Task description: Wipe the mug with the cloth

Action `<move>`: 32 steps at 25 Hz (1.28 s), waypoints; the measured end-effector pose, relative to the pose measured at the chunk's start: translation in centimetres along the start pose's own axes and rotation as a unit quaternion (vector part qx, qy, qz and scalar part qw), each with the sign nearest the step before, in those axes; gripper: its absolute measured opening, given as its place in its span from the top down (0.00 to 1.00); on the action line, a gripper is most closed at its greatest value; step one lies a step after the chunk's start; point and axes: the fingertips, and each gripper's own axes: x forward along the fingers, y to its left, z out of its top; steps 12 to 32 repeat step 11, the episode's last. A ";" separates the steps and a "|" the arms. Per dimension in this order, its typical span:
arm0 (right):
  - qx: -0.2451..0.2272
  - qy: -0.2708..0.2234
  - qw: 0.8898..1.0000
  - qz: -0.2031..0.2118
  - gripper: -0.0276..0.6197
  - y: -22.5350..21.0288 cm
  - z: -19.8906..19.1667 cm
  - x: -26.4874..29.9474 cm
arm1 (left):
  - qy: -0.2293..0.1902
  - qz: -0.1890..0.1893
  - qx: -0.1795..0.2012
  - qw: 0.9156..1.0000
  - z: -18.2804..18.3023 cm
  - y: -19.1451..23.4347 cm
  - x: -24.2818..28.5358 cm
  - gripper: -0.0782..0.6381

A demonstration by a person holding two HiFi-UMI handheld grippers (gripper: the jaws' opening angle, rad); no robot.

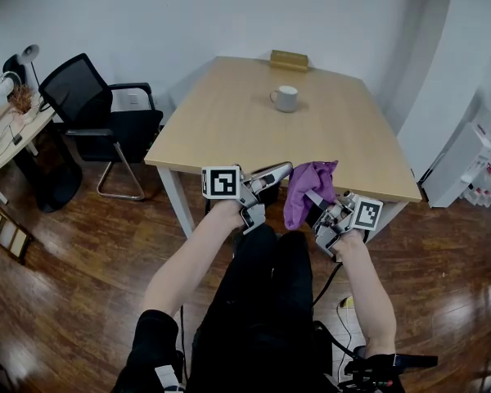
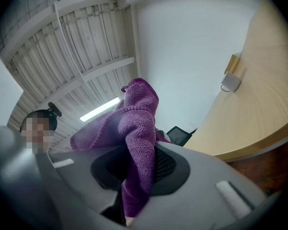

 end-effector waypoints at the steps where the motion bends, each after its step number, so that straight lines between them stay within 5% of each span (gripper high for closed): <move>1: 0.000 0.000 1.000 0.000 0.84 0.0 0.0 0.0 | 0.001 0.002 0.004 1.000 0.0 0.1 0.0 0.89; 32: 0.003 -0.001 1.000 -0.002 0.84 -0.3 -0.1 -0.2 | 0.000 -0.001 0.000 1.000 -0.1 0.4 0.0 0.89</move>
